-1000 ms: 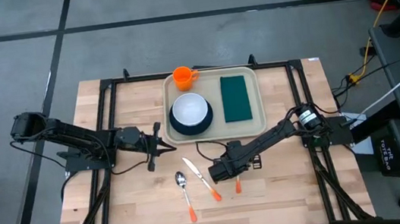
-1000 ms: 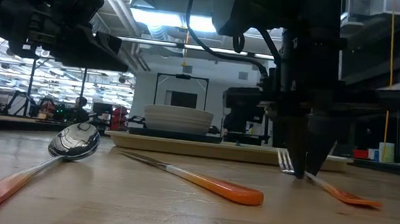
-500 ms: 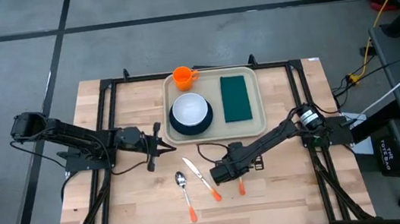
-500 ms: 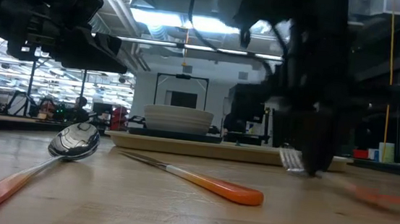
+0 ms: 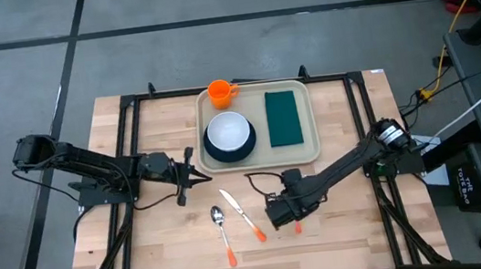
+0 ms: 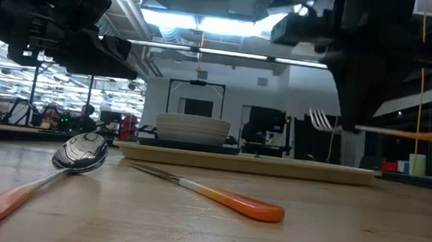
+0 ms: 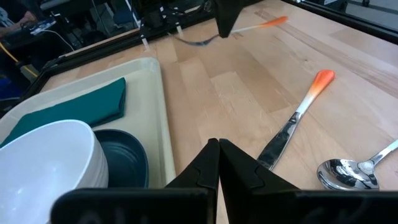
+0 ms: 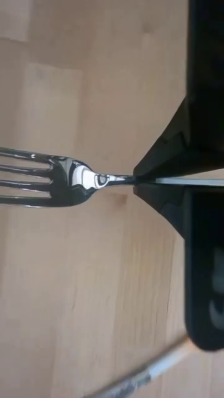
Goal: Set up tray
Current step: Put the orange fork on top of the dark green napkin on the gray tray
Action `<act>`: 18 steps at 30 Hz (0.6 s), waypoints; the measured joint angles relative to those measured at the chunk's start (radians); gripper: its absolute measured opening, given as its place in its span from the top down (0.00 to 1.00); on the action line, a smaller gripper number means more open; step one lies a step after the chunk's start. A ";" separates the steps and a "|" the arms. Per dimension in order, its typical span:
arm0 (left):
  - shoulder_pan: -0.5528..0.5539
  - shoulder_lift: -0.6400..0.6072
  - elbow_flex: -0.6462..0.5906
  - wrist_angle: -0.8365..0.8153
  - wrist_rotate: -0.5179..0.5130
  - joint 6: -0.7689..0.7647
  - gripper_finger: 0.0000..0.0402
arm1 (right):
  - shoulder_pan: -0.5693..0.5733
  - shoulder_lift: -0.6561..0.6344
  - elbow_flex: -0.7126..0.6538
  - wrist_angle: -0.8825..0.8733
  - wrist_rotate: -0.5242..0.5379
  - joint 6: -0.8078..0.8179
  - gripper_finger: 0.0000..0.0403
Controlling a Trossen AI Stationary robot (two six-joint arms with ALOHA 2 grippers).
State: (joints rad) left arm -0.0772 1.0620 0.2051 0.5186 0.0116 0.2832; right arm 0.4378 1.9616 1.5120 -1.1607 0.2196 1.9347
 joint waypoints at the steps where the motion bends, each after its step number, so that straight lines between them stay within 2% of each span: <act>1: 0.000 0.000 0.000 0.000 0.000 0.000 0.99 | 0.007 -0.007 0.000 -0.002 0.022 0.000 0.96; 6: 0.000 0.000 0.000 0.000 0.000 0.000 0.99 | 0.039 -0.031 0.000 -0.029 0.072 -0.008 0.95; 18: 0.000 0.000 0.000 0.000 0.074 0.001 0.99 | 0.146 -0.047 0.000 -0.046 0.321 -0.144 0.96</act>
State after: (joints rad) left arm -0.0770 1.0620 0.2050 0.5182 0.0855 0.2843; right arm 0.5838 1.9148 1.5118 -1.2068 0.5409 1.7902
